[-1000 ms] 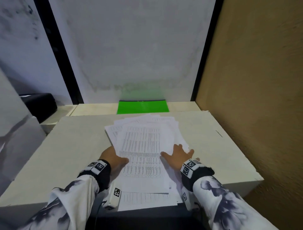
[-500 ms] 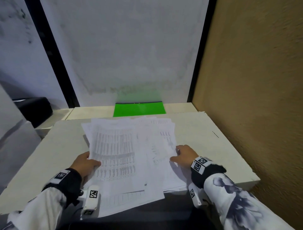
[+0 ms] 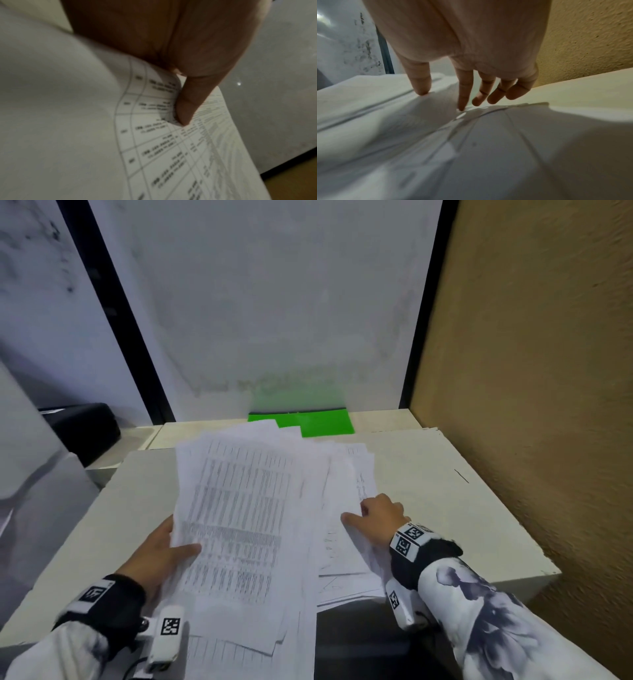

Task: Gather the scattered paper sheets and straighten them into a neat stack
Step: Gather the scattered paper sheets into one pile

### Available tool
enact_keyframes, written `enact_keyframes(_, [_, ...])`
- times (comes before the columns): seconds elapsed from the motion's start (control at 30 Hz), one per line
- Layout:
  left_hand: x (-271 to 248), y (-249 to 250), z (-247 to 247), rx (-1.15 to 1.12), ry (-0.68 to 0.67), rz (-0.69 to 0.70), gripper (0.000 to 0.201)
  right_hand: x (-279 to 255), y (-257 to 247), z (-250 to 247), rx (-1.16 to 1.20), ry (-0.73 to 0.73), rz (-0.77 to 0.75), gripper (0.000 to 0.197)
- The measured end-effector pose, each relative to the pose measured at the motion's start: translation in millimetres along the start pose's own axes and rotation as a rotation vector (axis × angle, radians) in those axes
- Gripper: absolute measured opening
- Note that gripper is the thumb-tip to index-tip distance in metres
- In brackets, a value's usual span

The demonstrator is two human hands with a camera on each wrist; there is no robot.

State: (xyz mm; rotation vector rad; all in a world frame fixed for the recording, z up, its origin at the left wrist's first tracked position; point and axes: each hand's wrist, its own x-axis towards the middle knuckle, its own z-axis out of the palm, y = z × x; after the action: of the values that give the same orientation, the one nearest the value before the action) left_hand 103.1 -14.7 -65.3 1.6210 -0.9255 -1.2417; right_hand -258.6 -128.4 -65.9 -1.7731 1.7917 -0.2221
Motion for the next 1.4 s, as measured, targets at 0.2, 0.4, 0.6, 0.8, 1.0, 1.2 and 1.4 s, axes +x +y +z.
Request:
enact_keyframes(0.2, [7.9, 3.2, 2.9, -0.077, -0.024, 0.017, 0.048, -7.4, 3.1, -19.2, 0.821, -0.022, 0.002, 0.032])
enact_keyframes(0.4, [17.8, -0.4, 16.7, -0.143, 0.018, -0.096, 0.038, -13.9, 0.0, -15.3, 0.891, 0.134, 0.104, 0.015])
enact_keyframes(0.6, [18.8, -6.3, 24.4, -0.188, 0.007, -0.176, 0.034, -15.2, 17.0, 1.0, 0.920, 0.259, 0.215, 0.011])
enact_keyframes(0.8, [16.7, -14.9, 22.9, -0.185, 0.041, -0.203, 0.038, -13.9, 30.5, 0.7, 0.823, 0.030, 0.224, 0.035])
enact_keyframes(1.0, [18.8, -16.1, 18.2, -0.177, 0.082, -0.226, 0.042, -14.6, 27.3, -12.5, 0.700, -0.069, 0.197, 0.036])
enact_keyframes(1.2, [18.1, -13.8, 29.4, -0.175, 0.095, -0.218, 0.039, -12.1, 25.0, -24.6, 0.585, 0.055, 0.179, 0.011])
enact_keyframes(1.4, [10.2, -4.7, 36.3, -0.208, 0.012, -0.242, 0.033, -8.4, 25.7, -25.0, 0.601, 0.006, 0.204, 0.036])
